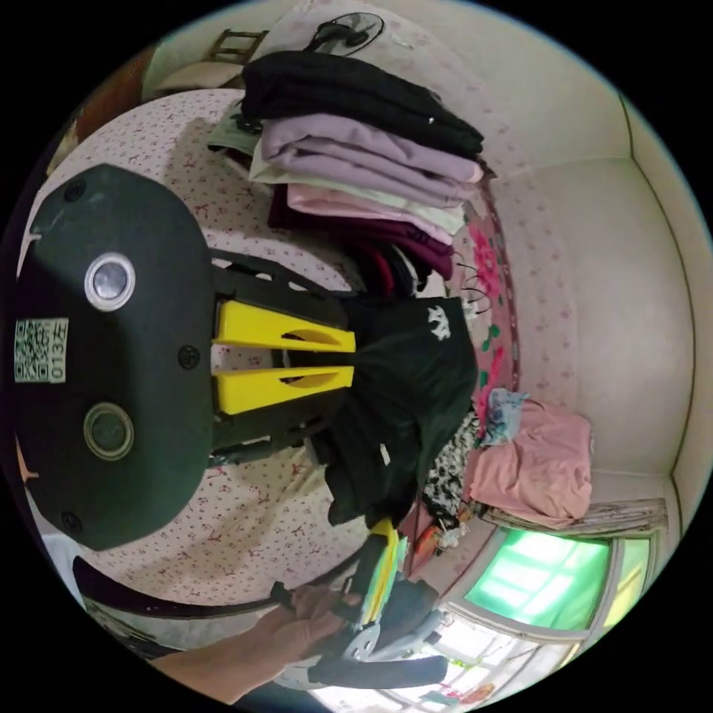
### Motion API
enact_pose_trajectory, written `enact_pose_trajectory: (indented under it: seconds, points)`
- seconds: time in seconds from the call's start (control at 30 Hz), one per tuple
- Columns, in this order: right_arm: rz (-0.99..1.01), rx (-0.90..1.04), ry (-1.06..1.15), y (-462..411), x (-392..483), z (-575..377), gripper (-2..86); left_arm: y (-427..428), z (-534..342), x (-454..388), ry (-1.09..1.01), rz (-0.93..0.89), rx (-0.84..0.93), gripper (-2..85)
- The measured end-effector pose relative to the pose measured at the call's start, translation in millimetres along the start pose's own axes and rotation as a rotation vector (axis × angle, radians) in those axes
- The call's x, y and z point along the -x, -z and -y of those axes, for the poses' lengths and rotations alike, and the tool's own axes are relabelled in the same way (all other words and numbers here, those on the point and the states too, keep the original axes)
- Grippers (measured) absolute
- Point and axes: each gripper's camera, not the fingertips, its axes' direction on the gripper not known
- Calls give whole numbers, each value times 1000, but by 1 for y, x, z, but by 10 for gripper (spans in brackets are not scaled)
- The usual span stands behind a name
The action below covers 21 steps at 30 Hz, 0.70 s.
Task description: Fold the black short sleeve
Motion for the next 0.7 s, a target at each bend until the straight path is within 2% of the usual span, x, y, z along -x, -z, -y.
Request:
enact_pose_trajectory:
  seconds: [0.07, 0.17, 0.2, 0.27, 0.3, 0.37, 0.47, 0.57, 0.6, 0.63, 0.7]
  points:
    - [59, -210, 27, 38, 26, 1, 17, 26, -14, 23, -4, -106, -90, 20]
    - [181, -402, 152, 87, 75, -3, 13, 87, -45, 57, -34, -345, -308, 15]
    - [227, -441, 197, 96, 86, -7, 12, 117, -61, 65, -106, -457, -402, 13]
    - [476, -550, 405, 126, 127, -31, 11, 161, -93, 75, -229, -552, -510, 13]
    - [568, -552, 432, 130, 134, -37, 11, 186, -115, 84, -268, -599, -556, 13]
    - [952, -546, 509, 139, 152, -62, 11, 220, -152, 101, -341, -700, -613, 12]
    - [1174, -622, 527, 149, 174, -98, 11, 271, -214, 127, -419, -738, -705, 13]
    - [1126, -588, 531, 150, 207, -121, 14, 290, -263, 161, -314, -631, -688, 15]
    - [1081, -567, 514, 146, 214, -123, 15, 281, -277, 178, -208, -580, -621, 16]
    - [958, -483, 415, 130, 230, -122, 17, 262, -289, 194, -82, -528, -496, 18]
    - [728, -261, 214, 89, 253, -119, 23, 230, -308, 212, 28, -400, -287, 23]
